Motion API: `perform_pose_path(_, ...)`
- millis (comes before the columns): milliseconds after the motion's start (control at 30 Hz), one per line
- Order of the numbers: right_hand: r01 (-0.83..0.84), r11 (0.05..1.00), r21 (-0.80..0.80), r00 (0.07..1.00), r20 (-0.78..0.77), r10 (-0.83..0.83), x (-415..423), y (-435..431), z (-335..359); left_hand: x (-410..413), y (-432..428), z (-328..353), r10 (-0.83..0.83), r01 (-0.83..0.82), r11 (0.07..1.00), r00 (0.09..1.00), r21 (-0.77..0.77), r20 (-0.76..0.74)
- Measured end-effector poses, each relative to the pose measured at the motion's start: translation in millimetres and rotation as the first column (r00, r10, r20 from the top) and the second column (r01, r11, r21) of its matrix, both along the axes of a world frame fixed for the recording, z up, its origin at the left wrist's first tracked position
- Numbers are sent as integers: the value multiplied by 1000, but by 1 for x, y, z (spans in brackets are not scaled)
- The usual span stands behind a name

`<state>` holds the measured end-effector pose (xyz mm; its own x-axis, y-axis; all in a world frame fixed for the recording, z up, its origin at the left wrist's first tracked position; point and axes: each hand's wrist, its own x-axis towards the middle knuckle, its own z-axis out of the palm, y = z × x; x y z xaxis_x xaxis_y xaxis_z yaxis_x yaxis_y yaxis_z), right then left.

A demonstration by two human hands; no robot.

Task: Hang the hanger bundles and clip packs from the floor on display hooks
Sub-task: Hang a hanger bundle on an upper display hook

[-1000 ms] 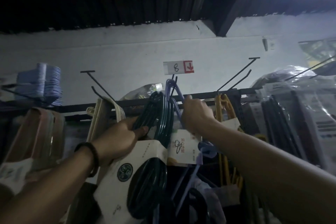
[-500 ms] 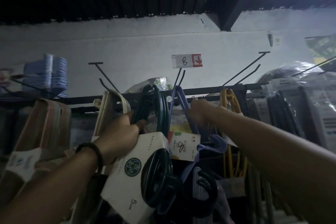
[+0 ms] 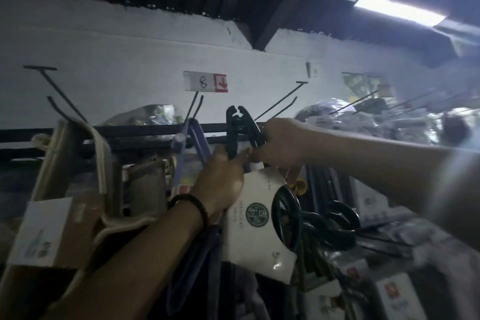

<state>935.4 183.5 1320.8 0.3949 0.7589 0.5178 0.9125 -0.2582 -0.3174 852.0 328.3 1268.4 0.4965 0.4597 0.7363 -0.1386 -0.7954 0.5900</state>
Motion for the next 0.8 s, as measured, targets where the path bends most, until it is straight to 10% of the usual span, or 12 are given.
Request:
perform_pose_path(167, 292, 946, 143, 862, 389, -325, 52, -15, -10, 66, -35, 1, -78, 78, 997, 997, -1, 20)
perform_pose_path(533, 30, 817, 577, 947, 245, -207, 164, -19, 17, 156, -54, 43, 150, -202, 948, 966, 246, 212)
perform_pose_path(800, 0, 805, 593, 989, 116, -86, 218, 23, 0, 185, -27, 29, 411, -398, 761, 907, 513, 93)
